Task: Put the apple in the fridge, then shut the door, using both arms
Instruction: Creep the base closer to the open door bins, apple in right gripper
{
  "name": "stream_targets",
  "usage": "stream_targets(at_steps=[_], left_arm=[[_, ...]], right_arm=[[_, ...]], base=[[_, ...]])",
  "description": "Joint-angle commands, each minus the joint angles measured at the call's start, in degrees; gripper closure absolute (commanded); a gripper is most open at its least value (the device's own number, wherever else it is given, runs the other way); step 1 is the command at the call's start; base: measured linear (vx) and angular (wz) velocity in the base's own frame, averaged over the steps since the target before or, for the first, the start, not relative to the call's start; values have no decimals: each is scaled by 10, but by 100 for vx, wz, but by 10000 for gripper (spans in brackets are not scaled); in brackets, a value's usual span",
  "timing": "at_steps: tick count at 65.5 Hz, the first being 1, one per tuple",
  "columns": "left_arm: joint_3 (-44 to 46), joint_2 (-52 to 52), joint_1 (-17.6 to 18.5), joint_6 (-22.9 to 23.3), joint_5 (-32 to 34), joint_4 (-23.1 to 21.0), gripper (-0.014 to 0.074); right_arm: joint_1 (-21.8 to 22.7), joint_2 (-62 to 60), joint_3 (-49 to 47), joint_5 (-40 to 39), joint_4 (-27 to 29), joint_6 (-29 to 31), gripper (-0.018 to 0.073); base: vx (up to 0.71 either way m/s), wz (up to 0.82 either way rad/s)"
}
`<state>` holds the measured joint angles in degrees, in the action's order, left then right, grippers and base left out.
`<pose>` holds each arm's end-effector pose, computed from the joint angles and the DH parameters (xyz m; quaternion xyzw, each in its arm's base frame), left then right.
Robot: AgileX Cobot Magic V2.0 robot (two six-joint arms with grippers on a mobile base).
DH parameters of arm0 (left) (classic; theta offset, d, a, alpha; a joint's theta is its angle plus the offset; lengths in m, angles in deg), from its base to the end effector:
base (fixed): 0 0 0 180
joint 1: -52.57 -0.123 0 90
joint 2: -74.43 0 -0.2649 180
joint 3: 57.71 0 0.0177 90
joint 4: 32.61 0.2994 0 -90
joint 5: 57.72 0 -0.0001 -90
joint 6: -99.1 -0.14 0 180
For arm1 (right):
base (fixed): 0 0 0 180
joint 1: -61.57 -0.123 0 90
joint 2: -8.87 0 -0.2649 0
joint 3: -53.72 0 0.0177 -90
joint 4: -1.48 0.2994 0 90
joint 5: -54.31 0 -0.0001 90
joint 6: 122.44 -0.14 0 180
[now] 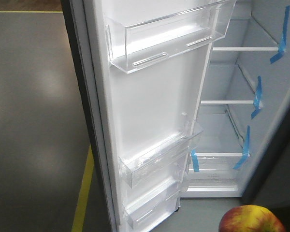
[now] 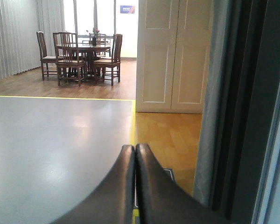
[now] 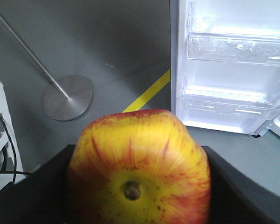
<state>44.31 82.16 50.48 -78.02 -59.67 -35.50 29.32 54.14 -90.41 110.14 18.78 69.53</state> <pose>0.1745 0.0061 0.2043 -0.0468 0.6909 -0.0237 0.7210 0.1519 0.1366 0.2776 -0.3157 0.8645 0.2083 0.3311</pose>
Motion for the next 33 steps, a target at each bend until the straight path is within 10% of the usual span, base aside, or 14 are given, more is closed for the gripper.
stream_targets(at_steps=[1, 33], left_arm=[[-17, -9, -2, 4, 43, -1, 602], [-17, -9, -2, 4, 43, -1, 602]], right_arm=[[1, 0, -15, -33, 10, 4, 492], [1, 0, -15, -33, 10, 4, 492]], base=[[5, -1], [5, 0]])
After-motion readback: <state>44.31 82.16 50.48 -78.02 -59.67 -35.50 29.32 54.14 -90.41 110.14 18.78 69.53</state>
